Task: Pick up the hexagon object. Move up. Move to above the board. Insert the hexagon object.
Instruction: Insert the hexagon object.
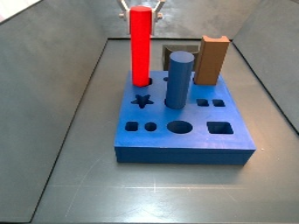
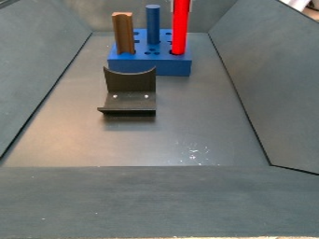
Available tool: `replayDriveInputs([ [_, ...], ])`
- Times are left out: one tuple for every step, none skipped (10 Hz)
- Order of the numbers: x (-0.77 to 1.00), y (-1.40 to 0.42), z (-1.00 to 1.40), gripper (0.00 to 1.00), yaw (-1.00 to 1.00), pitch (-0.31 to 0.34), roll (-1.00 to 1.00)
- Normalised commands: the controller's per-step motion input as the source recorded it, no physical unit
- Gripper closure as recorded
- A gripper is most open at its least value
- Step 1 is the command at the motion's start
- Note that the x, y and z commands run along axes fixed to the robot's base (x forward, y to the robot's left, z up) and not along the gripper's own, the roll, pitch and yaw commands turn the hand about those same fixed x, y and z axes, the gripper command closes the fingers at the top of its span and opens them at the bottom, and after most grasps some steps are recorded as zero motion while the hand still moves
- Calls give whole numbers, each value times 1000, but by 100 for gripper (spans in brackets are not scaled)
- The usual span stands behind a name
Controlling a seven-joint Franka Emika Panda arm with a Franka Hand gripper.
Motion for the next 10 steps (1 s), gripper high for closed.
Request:
replayDriveInputs([
  [266, 0, -137, 100, 160, 43, 100],
  [286, 11, -163, 100, 86, 67, 121],
  [206, 114, -146, 100, 49, 124, 223],
  [77, 111, -183, 100, 114, 79, 257],
  [40, 166, -174, 100, 114, 80, 254],
  [0, 129, -214, 100, 163, 56, 264],
  [0, 0, -626, 100, 203, -74, 234],
  [54, 0, -846, 100, 157, -76, 189],
  [166, 0, -954, 100, 129, -56, 140],
  [229, 0, -1000, 100, 111, -26, 81],
])
